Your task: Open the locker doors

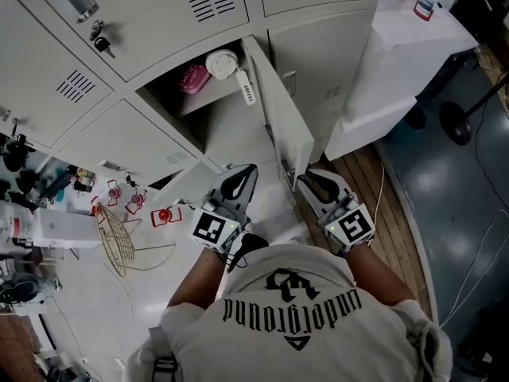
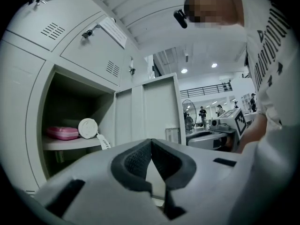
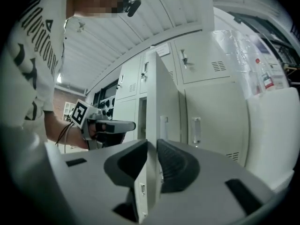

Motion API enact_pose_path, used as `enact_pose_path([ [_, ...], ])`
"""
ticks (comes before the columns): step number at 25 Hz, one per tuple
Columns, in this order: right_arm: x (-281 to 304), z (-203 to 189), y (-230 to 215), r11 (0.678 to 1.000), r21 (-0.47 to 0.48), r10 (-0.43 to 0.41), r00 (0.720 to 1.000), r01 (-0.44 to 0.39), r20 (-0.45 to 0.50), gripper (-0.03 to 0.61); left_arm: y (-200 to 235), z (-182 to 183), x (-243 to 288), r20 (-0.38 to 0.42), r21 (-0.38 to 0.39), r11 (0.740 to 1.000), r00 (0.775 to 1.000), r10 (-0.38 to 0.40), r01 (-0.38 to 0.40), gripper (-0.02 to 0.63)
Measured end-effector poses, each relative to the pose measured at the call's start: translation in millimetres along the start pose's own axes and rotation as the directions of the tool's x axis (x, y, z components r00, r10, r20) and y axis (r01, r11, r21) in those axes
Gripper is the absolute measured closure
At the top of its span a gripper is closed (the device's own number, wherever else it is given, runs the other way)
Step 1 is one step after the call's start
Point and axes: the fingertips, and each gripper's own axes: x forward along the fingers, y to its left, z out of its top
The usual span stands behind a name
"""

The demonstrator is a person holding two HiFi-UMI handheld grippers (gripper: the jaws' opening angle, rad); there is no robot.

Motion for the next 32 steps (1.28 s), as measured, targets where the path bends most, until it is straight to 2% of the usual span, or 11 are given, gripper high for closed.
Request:
enact_pose_path([
  [6, -21, 0, -43, 0.998, -0.02, -0.066, 0.998, 0.067, 0.011, 0.503, -10, 9, 11, 0.009, 0.008, 1.0, 1.0, -0.013, 0.013, 0.606],
  [11, -26, 0, -56, 0.996, -0.018, -0.082, 0.997, 0.082, 0.011, 0.503, -12, 12, 8, 0.007, 0.013, 1.0, 1.0, 0.0, 0.0, 0.606],
  [20, -27, 2, -53, 0.996, -0.032, -0.078, 0.997, 0.078, 0.013, 0.495, -7, 14, -12, 0.024, 0.043, 0.998, 0.999, 0.044, -0.045, 0.606],
  [26, -36, 23, -40, 0.993, -0.044, -0.11, 0.991, 0.113, 0.069, 0.402, -9, 19, -34, 0.015, 0.024, 0.995, 0.995, 0.094, -0.095, 0.606],
  [29, -43, 26, -25, 0.99, -0.051, -0.124, 0.988, 0.129, 0.091, 0.394, -8, 19, -48, 0.017, 0.035, 0.992, 0.992, 0.122, -0.123, 0.606],
  [32, -42, 29, -3, 0.993, -0.069, -0.094, 0.991, 0.101, 0.099, 0.393, -5, 19, -64, 0.004, 0.017, 0.988, 0.988, 0.155, -0.155, 0.606],
])
